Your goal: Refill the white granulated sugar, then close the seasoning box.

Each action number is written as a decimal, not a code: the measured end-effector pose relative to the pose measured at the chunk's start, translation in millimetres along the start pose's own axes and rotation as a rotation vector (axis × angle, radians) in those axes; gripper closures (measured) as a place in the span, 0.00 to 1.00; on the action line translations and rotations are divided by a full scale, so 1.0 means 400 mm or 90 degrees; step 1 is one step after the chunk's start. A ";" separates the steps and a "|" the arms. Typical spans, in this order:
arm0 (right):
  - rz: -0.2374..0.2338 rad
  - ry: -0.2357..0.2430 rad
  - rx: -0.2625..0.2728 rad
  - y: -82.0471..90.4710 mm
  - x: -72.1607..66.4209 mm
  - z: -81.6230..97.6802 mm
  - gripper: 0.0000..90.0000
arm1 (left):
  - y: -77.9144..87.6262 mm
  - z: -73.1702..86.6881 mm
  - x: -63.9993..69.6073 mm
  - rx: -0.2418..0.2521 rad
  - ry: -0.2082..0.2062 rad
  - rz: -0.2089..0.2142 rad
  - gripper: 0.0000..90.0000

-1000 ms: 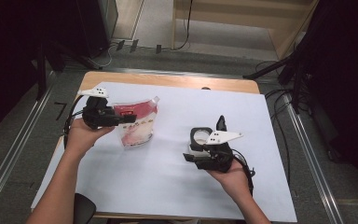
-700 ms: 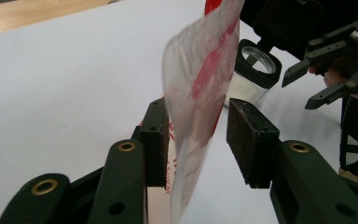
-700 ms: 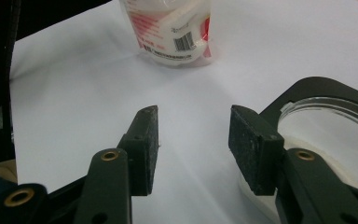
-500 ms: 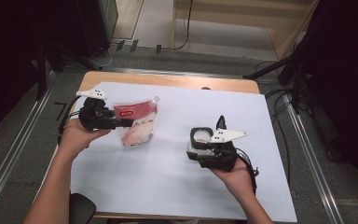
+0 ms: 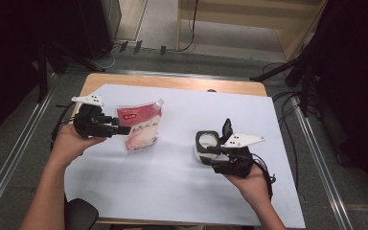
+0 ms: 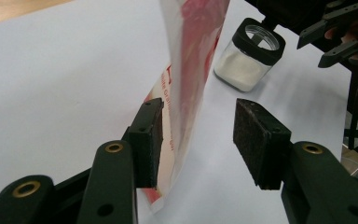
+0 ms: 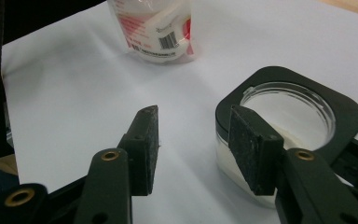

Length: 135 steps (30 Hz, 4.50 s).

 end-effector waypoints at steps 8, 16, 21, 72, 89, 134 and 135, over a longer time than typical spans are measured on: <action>0.006 -0.015 0.008 0.030 0.020 0.013 0.61 | 0.016 0.020 -0.020 -0.001 0.016 -0.013 0.58; 0.009 -0.025 0.005 0.048 0.041 0.029 0.65 | 0.020 0.039 -0.046 -0.015 0.036 -0.029 0.57; 0.013 -0.029 0.004 0.055 0.048 0.032 0.66 | 0.019 0.049 -0.055 -0.014 0.042 -0.021 0.57; 0.049 -0.137 0.014 0.094 0.205 0.057 1.00 | 0.013 0.094 -0.126 -0.020 0.102 -0.072 0.51; 0.063 -0.146 0.029 0.070 0.202 0.034 1.00 | 0.003 0.087 -0.124 -0.017 0.100 -0.081 0.51; 0.068 -0.124 0.052 0.061 0.157 0.001 1.00 | -0.001 0.090 -0.127 -0.023 0.111 -0.080 0.50; 0.066 -0.123 0.050 0.060 0.155 0.001 1.00 | -0.001 0.090 -0.127 -0.023 0.112 -0.080 0.50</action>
Point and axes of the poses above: each handheld gripper's, and its own axes: y roughly backward along the jaws, z roughly out of its underside, x roughly to its right, the point moved 9 cm from there along -y, roughly forward along the jaws, and after that the axes turned 12 degrees about -x, right-handed, at the moved point
